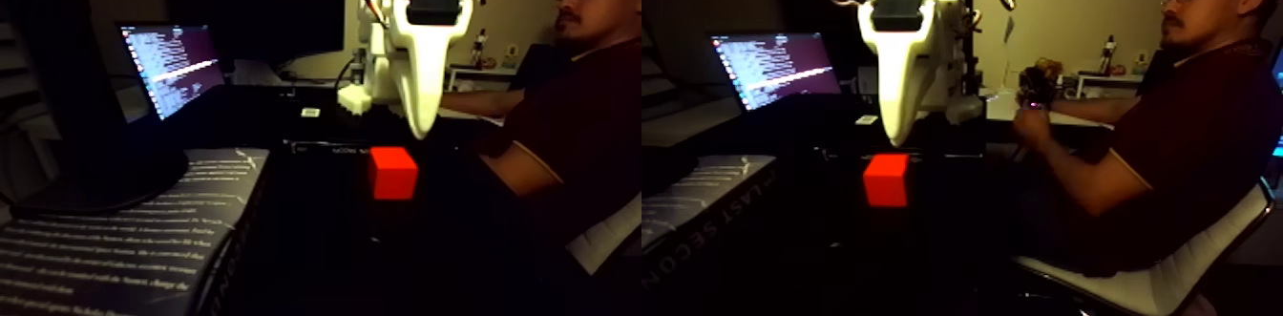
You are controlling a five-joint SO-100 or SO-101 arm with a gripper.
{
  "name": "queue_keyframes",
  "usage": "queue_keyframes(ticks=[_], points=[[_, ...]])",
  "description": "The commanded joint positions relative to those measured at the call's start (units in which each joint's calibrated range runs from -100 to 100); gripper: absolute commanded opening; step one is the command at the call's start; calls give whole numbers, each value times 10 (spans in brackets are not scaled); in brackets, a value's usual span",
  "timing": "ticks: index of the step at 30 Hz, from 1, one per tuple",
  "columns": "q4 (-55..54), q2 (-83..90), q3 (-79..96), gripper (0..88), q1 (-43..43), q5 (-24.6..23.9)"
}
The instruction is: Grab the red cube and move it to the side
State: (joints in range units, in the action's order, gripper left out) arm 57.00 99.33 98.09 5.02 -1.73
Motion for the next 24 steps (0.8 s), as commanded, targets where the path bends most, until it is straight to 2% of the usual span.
queue_keyframes(ticks=[1,24], points=[[1,-1,-5,7,-4,-1],[-3,-1,-4,7,-4,1]])
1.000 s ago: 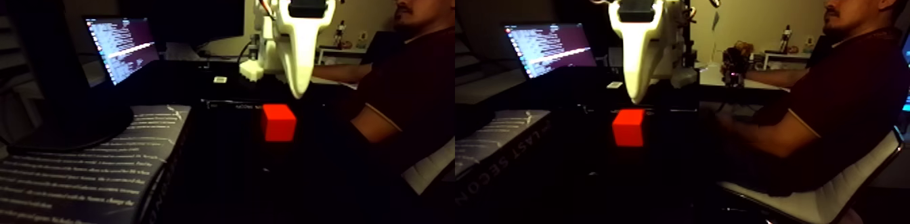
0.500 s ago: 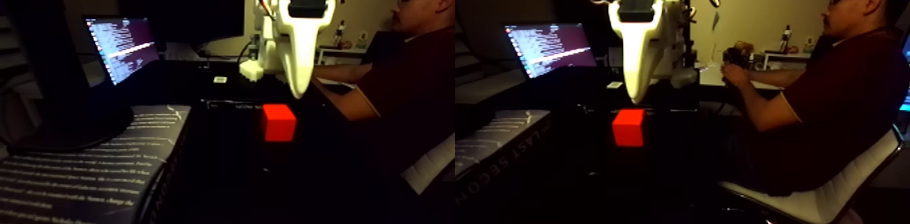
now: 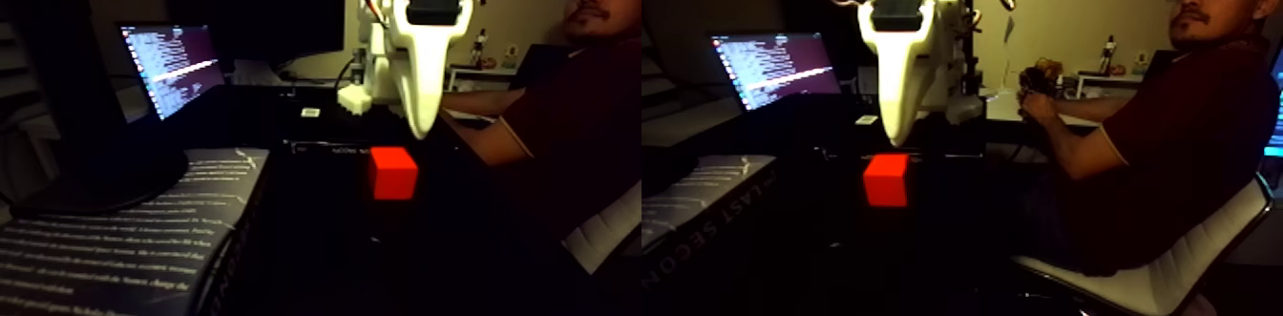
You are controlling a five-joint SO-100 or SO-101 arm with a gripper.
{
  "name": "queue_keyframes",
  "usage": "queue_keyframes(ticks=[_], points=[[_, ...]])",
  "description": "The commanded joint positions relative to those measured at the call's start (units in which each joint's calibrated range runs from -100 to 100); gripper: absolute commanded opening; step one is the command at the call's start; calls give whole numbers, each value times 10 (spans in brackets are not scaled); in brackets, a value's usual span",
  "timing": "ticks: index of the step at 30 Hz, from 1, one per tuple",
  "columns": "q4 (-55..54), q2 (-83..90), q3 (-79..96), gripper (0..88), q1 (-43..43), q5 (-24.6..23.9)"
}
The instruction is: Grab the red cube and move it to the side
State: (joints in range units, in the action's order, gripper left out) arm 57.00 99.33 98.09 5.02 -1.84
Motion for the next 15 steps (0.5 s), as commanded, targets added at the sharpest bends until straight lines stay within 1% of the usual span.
queue_keyframes(ticks=[1,15], points=[[-3,-1,-4,7,-4,2],[-4,-3,-7,7,3,3]])
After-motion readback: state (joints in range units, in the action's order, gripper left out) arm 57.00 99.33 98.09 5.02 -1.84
